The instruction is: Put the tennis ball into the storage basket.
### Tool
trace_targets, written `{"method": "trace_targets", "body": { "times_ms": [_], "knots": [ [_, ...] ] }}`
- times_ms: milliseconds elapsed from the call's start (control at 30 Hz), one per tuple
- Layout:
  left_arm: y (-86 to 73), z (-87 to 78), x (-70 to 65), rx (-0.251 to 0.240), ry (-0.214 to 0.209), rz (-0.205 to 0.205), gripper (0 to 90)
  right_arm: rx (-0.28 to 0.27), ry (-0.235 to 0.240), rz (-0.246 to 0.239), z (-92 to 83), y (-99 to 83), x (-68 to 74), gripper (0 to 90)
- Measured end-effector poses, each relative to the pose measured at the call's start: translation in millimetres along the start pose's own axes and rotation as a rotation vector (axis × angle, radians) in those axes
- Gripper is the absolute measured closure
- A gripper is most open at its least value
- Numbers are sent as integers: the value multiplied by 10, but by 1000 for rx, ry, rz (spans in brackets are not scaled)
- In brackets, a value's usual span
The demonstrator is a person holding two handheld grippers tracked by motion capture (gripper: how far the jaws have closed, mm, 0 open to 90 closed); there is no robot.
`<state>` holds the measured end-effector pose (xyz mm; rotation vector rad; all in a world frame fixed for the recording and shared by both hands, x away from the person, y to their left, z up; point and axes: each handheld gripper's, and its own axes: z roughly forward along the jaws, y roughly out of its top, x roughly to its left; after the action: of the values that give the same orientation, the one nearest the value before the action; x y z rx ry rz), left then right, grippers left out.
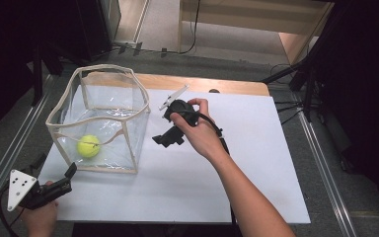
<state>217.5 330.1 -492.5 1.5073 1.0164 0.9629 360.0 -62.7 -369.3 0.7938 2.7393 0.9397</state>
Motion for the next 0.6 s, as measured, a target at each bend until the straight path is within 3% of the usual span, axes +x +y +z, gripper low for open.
{"method": "trace_targets", "body": {
  "times_ms": [600],
  "knots": [
    [1,0,0,4,5,0,68,2,-21,57,71,-535,-48,0]
  ]
}}
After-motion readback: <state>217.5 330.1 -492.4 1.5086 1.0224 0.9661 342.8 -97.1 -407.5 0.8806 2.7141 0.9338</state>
